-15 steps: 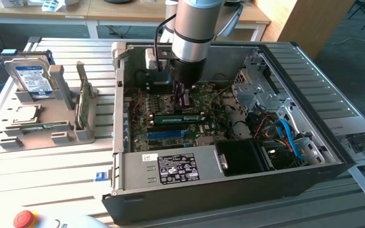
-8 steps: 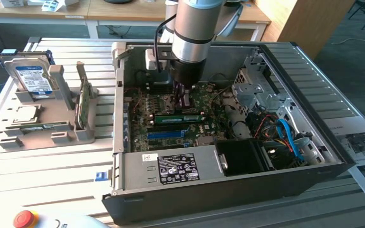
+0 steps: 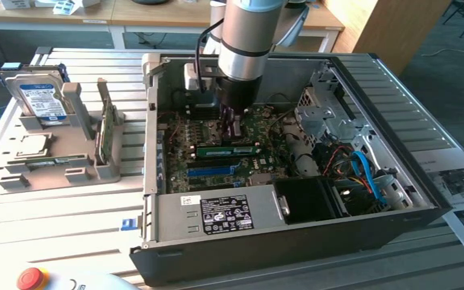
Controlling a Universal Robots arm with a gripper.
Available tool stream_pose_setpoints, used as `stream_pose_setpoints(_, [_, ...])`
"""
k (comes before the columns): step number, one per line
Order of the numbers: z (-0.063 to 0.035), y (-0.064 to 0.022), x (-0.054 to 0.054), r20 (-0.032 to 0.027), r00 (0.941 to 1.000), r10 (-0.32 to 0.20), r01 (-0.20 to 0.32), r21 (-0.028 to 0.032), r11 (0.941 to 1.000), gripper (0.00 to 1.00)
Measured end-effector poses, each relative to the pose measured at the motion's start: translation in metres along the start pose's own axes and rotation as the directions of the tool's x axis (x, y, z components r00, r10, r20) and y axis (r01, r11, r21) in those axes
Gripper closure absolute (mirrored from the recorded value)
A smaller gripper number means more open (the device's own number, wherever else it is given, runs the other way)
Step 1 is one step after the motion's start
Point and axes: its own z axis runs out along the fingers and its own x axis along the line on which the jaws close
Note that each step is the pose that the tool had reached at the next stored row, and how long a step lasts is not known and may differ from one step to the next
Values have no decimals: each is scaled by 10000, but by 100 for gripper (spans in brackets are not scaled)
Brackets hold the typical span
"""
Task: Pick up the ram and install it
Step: 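Press down the ram until it locks into place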
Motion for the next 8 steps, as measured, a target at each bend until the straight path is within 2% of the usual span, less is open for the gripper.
stream_pose_setpoints(8, [4, 4, 9, 0, 10000, 0, 0, 0, 10000, 90])
